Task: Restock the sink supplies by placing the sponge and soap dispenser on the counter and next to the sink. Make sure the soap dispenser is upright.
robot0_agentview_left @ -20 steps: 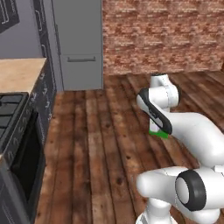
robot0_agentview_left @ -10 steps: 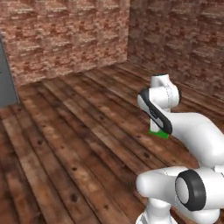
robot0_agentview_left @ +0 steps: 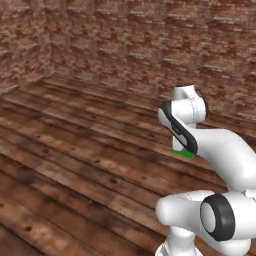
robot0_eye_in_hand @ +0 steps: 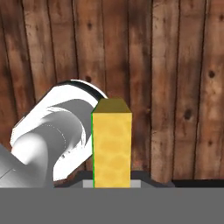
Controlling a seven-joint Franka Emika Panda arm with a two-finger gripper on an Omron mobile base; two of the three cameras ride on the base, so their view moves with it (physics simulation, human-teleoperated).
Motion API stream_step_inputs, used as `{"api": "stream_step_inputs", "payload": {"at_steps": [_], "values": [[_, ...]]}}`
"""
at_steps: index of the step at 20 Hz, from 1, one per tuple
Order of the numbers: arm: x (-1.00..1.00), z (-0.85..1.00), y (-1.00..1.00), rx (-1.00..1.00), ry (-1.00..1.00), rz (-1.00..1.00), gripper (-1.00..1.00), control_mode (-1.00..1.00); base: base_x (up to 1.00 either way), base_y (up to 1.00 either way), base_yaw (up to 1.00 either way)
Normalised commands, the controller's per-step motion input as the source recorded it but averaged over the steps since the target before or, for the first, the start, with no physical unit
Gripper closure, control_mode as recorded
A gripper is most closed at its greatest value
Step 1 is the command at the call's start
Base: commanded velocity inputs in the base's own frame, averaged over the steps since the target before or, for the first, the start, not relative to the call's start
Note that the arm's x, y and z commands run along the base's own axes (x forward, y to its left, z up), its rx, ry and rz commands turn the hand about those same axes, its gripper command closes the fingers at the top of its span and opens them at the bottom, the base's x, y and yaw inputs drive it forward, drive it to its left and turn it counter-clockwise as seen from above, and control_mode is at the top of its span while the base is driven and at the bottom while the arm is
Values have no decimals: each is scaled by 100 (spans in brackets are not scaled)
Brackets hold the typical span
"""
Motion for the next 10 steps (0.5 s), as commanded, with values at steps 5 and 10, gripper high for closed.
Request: {"api": "stream_step_inputs", "payload": {"at_steps": [5, 10], "values": [[0, 0, 0, 0, 0, 0, 100, 100, 32, 1, -69], [0, 0, 0, 0, 0, 0, 100, 100, 26, 13, -72]]}}
